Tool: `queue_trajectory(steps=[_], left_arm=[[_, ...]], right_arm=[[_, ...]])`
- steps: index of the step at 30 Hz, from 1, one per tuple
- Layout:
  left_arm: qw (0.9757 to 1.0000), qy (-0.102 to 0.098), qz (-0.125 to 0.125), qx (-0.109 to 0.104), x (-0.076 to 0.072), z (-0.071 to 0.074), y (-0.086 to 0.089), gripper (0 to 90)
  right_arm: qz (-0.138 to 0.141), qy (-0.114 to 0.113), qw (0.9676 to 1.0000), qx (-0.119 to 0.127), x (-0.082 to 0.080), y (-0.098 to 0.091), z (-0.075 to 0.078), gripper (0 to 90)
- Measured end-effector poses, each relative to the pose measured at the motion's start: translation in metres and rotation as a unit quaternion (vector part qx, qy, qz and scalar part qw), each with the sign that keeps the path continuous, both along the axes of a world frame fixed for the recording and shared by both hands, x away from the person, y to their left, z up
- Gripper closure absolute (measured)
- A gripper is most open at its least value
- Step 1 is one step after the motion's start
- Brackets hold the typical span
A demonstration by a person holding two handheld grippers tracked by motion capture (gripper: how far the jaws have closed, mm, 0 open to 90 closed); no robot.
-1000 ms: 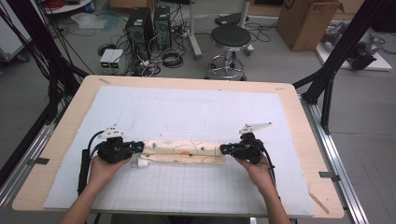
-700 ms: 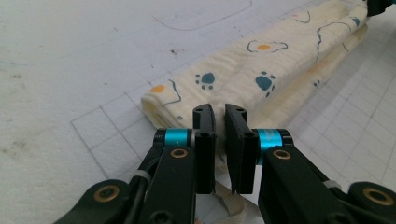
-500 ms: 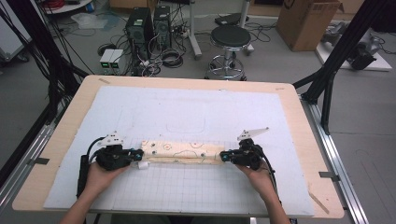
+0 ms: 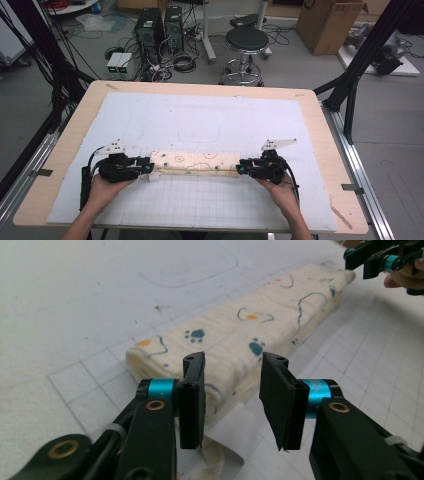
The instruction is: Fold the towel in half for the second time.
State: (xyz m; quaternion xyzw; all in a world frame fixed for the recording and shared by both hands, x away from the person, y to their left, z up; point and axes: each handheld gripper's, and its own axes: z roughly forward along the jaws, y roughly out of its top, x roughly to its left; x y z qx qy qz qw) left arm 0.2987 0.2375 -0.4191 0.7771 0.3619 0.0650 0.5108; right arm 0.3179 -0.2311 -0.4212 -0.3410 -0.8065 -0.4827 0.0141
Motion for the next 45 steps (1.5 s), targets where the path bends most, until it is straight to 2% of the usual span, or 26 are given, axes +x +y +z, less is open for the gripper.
queue_trajectory(steps=[3, 6, 8, 12, 16, 20, 25, 27, 34, 39, 43, 45], left_arm=[[1.0, -0.004, 0.0, -0.005, 0.003, 0.003, -0.004, 59.7], [1.0, -0.004, -0.004, -0.001, 0.007, 0.006, -0.013, 61.8], [0.9999, -0.006, -0.007, -0.009, 0.01, 0.008, -0.021, 67.0], [0.9996, -0.012, -0.016, 0.018, 0.016, 0.012, -0.037, 76.8], [0.9995, -0.012, -0.023, 0.016, 0.022, 0.012, -0.051, 84.2], [0.9993, -0.003, -0.031, 0.021, 0.025, 0.009, -0.062, 85.6], [0.9991, 0.001, -0.034, 0.026, 0.026, 0.005, -0.075, 85.7], [0.9987, 0.004, -0.037, 0.036, 0.025, 0.002, -0.079, 85.9], [0.9961, 0.006, -0.044, 0.076, 0.024, -0.006, -0.086, 86.2], [0.9921, 0.008, -0.051, 0.115, 0.024, -0.011, -0.087, 86.2], [0.9897, 0.009, -0.051, 0.133, 0.023, -0.013, -0.086, 86.2], [0.9896, 0.007, -0.05, 0.135, 0.022, -0.014, -0.084, 86.1]], right_arm=[[-0.001, -0.006, 1.0, 0.003, 0.002, 0.005, 0.009, 62.8], [0.001, -0.015, 0.9999, 0.004, 0.005, 0.015, 0.015, 66.0], [0.007, -0.017, 0.9998, 0.001, 0.007, 0.023, 0.018, 70.4], [0.018, -0.023, 0.9995, -0.011, 0.012, 0.038, 0.02, 79.6], [0.031, -0.021, 0.9991, -0.018, 0.015, 0.054, 0.023, 85.1], [0.045, -0.026, 0.9983, -0.027, 0.021, 0.072, 0.023, 87.0], [0.05, -0.021, 0.9981, -0.029, 0.024, 0.089, 0.019, 87.0], [0.052, -0.013, 0.998, -0.033, 0.024, 0.096, 0.014, 87.1], [0.058, -0.011, 0.9957, -0.072, 0.022, 0.116, 0.002, 87.1], [0.062, -0.006, 0.9933, -0.098, 0.021, 0.12, -0.006, 87.1], [0.064, -0.004, 0.9914, -0.114, 0.018, 0.121, -0.011, 87.1], [0.068, -0.003, 0.9908, -0.117, 0.017, 0.12, -0.012, 87.0]])
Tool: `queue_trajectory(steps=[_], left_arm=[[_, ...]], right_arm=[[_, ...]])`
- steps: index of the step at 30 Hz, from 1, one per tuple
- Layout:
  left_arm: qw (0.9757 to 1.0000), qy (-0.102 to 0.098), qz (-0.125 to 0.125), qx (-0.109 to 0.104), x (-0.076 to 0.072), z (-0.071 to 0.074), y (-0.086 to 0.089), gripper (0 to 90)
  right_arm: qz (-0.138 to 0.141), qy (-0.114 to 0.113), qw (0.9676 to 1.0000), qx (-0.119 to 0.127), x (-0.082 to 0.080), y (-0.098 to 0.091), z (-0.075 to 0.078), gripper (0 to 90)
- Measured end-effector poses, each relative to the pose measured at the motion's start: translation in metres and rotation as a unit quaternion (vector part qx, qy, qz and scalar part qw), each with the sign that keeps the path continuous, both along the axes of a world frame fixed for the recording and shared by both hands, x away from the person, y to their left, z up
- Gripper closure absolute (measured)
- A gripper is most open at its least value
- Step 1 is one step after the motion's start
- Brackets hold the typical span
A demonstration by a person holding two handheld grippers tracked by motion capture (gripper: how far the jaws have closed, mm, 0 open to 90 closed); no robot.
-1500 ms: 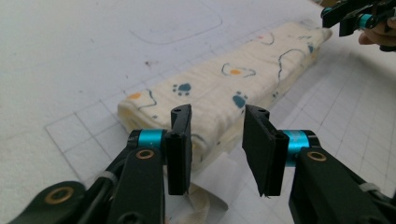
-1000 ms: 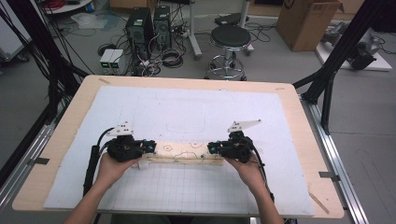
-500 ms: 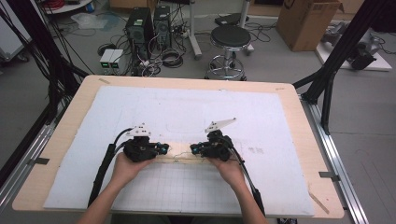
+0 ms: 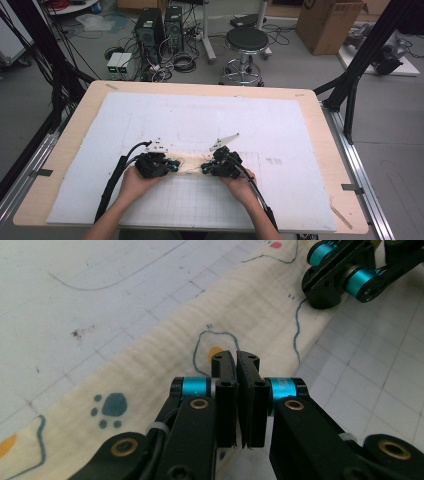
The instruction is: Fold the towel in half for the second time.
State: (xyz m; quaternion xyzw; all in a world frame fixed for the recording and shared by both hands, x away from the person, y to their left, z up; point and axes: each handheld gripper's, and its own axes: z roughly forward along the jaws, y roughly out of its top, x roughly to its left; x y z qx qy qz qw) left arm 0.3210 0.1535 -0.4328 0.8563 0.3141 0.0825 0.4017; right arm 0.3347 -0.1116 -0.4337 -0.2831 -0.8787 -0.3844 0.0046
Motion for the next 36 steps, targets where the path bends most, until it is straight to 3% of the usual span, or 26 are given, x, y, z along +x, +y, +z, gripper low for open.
queue_trajectory(steps=[5, 9, 12, 26, 36], left_arm=[[0.9999, 0.004, 0.011, -0.006, -0.002, -0.004, 0.01, 86.2], [0.9999, -0.005, 0.014, 0.003, -0.004, -0.003, 0.017, 85.8], [0.9998, -0.006, 0.02, -0.003, -0.005, -0.004, 0.023, 84.7], [0.9988, -0.012, 0.047, -0.007, -0.01, -0.002, 0.055, 81.9], [0.9979, -0.018, 0.06, -0.016, -0.013, -0.001, 0.067, 80.5]], right_arm=[[-0.001, -0.007, 1.0, -0.007, -0.002, -0.003, 0.002, 86.8], [-0.001, -0.01, 0.9999, -0.011, -0.003, -0.007, 0.003, 86.5], [-0.004, -0.014, 0.9998, -0.009, -0.004, -0.012, 0.002, 86.4], [-0.033, -0.02, 0.9991, -0.015, -0.01, -0.055, 0.003, 86.1], [-0.055, -0.022, 0.9982, -0.006, -0.015, -0.082, 0.001, 84.8]])
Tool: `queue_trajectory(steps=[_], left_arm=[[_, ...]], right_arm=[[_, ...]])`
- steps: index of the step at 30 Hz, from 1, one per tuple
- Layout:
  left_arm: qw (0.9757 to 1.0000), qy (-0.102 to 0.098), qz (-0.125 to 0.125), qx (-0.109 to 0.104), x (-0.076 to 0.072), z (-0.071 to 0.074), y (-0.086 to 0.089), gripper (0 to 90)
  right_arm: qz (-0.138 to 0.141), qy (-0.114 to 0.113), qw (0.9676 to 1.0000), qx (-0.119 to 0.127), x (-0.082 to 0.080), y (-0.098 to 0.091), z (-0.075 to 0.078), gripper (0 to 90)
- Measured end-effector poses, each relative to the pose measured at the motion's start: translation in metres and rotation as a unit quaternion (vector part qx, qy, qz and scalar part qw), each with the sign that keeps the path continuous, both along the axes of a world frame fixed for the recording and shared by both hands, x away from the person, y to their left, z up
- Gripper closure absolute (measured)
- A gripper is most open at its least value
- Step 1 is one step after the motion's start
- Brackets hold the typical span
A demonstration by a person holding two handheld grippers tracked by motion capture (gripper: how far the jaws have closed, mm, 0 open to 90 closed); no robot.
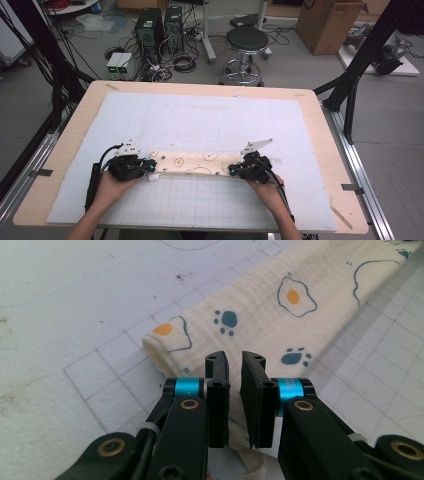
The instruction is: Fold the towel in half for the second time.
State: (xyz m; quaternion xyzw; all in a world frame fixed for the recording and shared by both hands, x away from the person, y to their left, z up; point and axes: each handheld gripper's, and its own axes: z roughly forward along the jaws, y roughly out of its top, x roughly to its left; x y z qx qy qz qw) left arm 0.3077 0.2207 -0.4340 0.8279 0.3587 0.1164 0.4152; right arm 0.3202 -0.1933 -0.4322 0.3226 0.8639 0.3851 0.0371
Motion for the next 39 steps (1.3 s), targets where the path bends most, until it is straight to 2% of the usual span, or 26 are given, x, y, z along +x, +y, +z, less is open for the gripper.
queue_trajectory(steps=[5, 12, 14, 16, 18, 20, 24, 28, 33, 37, 39], left_arm=[[1.0, 0.001, -0.001, 0.002, -0.001, -0.001, 0.001, 80.5], [1.0, -0.002, -0.002, 0.0, -0.002, -0.003, 0.002, 80.4], [0.9999, -0.01, 0.003, -0.007, -0.003, -0.001, 0.003, 79.4], [0.9996, -0.021, 0.008, -0.016, -0.003, 0.002, 0.004, 78.0], [0.9992, -0.029, 0.017, -0.021, -0.001, 0.003, 0.005, 75.4], [0.9991, -0.028, 0.021, -0.023, -0.001, 0.002, 0.005, 74.2], [0.9998, -0.015, 0.017, -0.002, 0.002, -0.002, 0.004, 73.8], [0.9998, -0.009, 0.016, 0.004, 0.002, -0.004, 0.004, 73.6], [0.9998, -0.007, 0.018, -0.001, 0.002, -0.007, 0.005, 73.4], [0.9998, -0.007, 0.02, -0.004, 0.002, -0.008, 0.004, 73.0], [0.9997, -0.007, 0.023, -0.009, 0.002, -0.006, 0.005, 72.0]], right_arm=[[-0.01, -0.004, 0.9999, 0.009, -0.002, -0.008, 0.0, 84.1], [-0.011, -0.009, 0.9999, 0.008, -0.003, -0.009, -0.002, 82.6], [-0.011, -0.021, 0.9996, 0.012, -0.004, -0.009, 0.001, 80.1], [-0.015, -0.035, 0.9988, 0.029, -0.004, -0.011, 0.005, 78.7], [-0.023, -0.04, 0.9983, 0.036, -0.001, -0.012, 0.009, 73.9], [-0.024, -0.045, 0.998, 0.037, 0.002, -0.012, 0.009, 72.1], [-0.021, -0.036, 0.9991, 0.008, 0.005, -0.009, 0.002, 68.4], [-0.017, -0.044, 0.9987, -0.016, 0.002, -0.005, -0.001, 66.6], [-0.019, -0.048, 0.9987, -0.005, -0.001, -0.009, -0.005, 66.1], [-0.016, -0.06, 0.998, -0.013, -0.003, -0.006, -0.006, 64.3], [-0.015, -0.058, 0.9981, -0.013, -0.003, -0.006, -0.005, 62.0]])
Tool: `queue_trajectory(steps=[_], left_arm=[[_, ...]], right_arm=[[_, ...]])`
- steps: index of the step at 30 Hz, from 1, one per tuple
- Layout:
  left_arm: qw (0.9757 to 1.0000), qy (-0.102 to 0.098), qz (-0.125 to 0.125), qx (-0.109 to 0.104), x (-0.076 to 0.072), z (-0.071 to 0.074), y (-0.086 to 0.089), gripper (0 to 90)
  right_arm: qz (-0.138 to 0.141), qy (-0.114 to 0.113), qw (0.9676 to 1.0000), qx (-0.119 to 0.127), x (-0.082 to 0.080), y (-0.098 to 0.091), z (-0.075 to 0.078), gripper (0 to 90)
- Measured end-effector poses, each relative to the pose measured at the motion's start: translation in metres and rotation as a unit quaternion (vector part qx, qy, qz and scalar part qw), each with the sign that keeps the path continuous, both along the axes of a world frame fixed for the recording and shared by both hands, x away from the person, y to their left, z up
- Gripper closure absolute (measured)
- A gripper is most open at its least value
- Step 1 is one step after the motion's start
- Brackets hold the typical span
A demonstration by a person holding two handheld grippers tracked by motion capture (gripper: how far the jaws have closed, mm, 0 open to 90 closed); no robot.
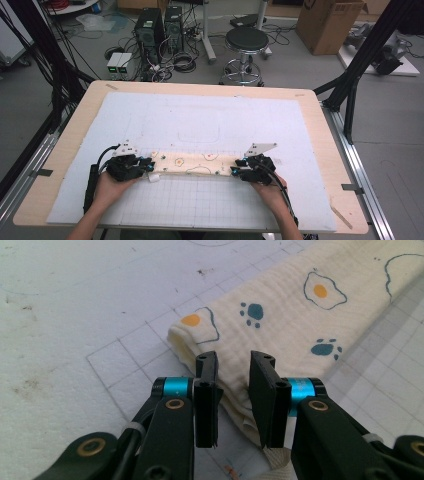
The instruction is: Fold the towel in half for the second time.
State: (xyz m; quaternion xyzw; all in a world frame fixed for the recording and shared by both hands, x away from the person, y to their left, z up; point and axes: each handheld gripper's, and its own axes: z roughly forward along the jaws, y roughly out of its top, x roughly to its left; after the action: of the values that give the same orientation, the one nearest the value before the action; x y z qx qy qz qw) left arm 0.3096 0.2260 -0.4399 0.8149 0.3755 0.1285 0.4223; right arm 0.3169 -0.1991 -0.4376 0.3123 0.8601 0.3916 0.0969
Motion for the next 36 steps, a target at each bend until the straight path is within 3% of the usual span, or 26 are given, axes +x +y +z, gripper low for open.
queue_trajectory(steps=[6, 10, 13, 17, 22, 25, 29, 32, 36], left_arm=[[0.998, -0.008, 0.026, -0.058, 0.006, 0.011, 0.008, 63.0], [0.9975, 0.009, 0.039, -0.058, 0.017, 0.011, 0.008, 57.8], [0.9964, 0.016, 0.048, -0.069, 0.023, 0.01, 0.006, 56.4], [0.9955, 0.037, 0.059, -0.064, 0.031, 0.003, 0.007, 56.2], [0.9948, 0.054, 0.054, -0.067, 0.034, -0.002, 0.007, 56.1], [0.9947, 0.059, 0.049, -0.069, 0.035, -0.005, 0.004, 60.5], [0.9954, 0.057, 0.045, -0.062, 0.035, -0.006, 0.001, 69.0], [0.9953, 0.052, 0.046, -0.067, 0.035, -0.006, 0.001, 76.4], [0.9948, 0.039, 0.057, -0.075, 0.036, -0.004, 0.002, 81.5]], right_arm=[[-0.021, -0.005, 0.9984, 0.052, 0.004, -0.008, 0.015, 55.8], [-0.045, 0.004, 0.997, 0.064, 0.016, -0.012, 0.022, 51.6], [-0.057, 0.018, 0.9963, 0.062, 0.025, -0.012, 0.017, 50.2], [-0.071, 0.037, 0.9949, 0.061, 0.031, -0.013, 0.009, 48.3], [-0.074, 0.058, 0.9932, 0.069, 0.035, -0.015, 0.004, 48.7], [-0.067, 0.071, 0.9929, 0.068, 0.037, -0.014, 0.001, 52.4], [-0.05, 0.08, 0.9944, 0.047, 0.037, -0.007, -0.003, 67.9], [-0.045, 0.075, 0.9951, 0.046, 0.037, -0.006, -0.002, 78.2], [-0.046, 0.068, 0.9956, 0.045, 0.037, -0.007, 0.0, 81.6]])
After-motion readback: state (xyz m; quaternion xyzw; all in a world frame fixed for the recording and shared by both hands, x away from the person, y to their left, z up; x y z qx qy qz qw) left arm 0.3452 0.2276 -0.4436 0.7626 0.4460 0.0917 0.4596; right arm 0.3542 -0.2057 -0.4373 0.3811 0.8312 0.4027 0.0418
